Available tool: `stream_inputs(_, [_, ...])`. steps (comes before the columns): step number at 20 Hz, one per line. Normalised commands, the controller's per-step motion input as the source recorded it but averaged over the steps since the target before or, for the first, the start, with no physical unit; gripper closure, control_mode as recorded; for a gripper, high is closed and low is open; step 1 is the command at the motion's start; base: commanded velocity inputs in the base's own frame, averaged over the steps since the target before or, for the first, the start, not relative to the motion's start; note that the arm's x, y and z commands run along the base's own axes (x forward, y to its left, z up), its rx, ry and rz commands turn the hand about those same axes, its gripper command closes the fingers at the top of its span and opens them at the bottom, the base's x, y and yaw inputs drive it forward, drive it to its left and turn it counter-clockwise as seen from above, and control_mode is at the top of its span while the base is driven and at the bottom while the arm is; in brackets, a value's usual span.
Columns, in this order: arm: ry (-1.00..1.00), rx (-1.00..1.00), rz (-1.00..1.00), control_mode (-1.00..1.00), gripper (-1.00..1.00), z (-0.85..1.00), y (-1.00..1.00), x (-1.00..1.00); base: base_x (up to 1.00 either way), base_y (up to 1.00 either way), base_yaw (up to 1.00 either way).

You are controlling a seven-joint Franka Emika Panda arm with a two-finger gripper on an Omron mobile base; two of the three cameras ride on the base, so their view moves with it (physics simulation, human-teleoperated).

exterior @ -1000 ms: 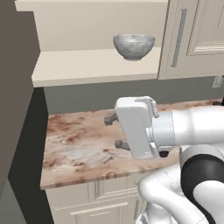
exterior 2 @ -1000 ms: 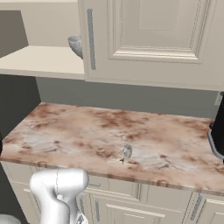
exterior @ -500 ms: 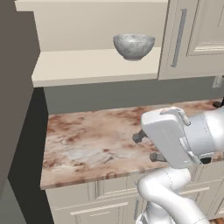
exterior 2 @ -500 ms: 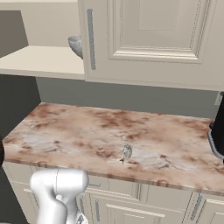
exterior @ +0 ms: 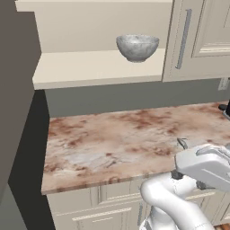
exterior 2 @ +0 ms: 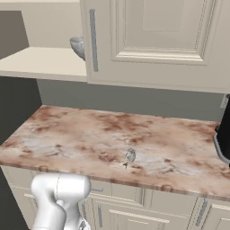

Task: Retrieve the bowl from the cabinet, then place the raw meat into the bowl to avoid contamination.

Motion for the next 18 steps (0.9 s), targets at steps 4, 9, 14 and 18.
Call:
stream_inputs(4, [-0.14,-0.29,-0.03,-1.0,-1.0,0.0,-0.49,-0.53,0.0,0.0,0.0])
stream_inputs(9, [-0.2,-0.29,-0.04,-1.0,-1.0,0.01,-0.44,-0.43,0.0,0.0,0.0])
stream_inputs(14, [-0.22,-0.29,-0.02,-1.0,-1.0,0.11,-0.39,-0.3,0.0,0.0,0.0])
stream_inputs(18, [-0.17,-0.25,-0.05,-1.0,-1.0,0.27,-0.31,-0.1,0.0,0.0,0.0])
